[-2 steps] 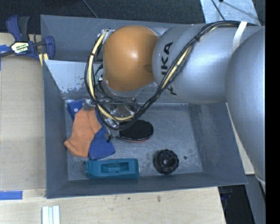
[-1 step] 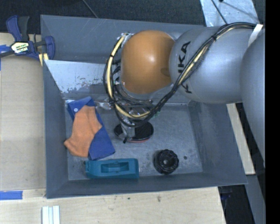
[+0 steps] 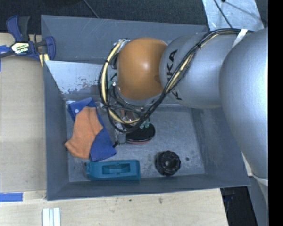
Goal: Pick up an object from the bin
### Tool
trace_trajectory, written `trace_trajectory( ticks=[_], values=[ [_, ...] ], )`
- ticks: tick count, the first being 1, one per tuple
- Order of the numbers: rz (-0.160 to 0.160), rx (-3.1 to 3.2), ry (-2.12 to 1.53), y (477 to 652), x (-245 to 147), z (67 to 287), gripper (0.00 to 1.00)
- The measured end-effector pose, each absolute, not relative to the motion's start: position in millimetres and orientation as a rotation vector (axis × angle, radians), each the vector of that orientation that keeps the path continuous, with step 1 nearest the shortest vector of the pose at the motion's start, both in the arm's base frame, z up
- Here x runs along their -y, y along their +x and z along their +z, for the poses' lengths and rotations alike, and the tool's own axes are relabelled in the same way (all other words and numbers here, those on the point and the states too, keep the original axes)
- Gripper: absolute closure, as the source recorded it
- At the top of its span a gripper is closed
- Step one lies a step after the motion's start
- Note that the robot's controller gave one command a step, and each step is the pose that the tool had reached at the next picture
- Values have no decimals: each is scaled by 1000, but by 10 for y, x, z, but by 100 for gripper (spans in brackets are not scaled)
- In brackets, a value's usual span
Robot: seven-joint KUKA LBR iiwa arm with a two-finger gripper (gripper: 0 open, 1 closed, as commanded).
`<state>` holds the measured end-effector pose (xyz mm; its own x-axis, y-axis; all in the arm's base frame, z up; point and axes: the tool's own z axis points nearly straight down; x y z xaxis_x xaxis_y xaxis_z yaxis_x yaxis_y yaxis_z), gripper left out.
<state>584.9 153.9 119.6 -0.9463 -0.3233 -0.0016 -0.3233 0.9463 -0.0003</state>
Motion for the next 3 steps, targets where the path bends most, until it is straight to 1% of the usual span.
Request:
trace_trajectory(
  ticks=[1, 3],
  values=[
    [-1, -2929, -1130, 5903, -740, 705, 100],
    [1, -2930, -1130, 5894, -743, 736, 100]
  ],
)
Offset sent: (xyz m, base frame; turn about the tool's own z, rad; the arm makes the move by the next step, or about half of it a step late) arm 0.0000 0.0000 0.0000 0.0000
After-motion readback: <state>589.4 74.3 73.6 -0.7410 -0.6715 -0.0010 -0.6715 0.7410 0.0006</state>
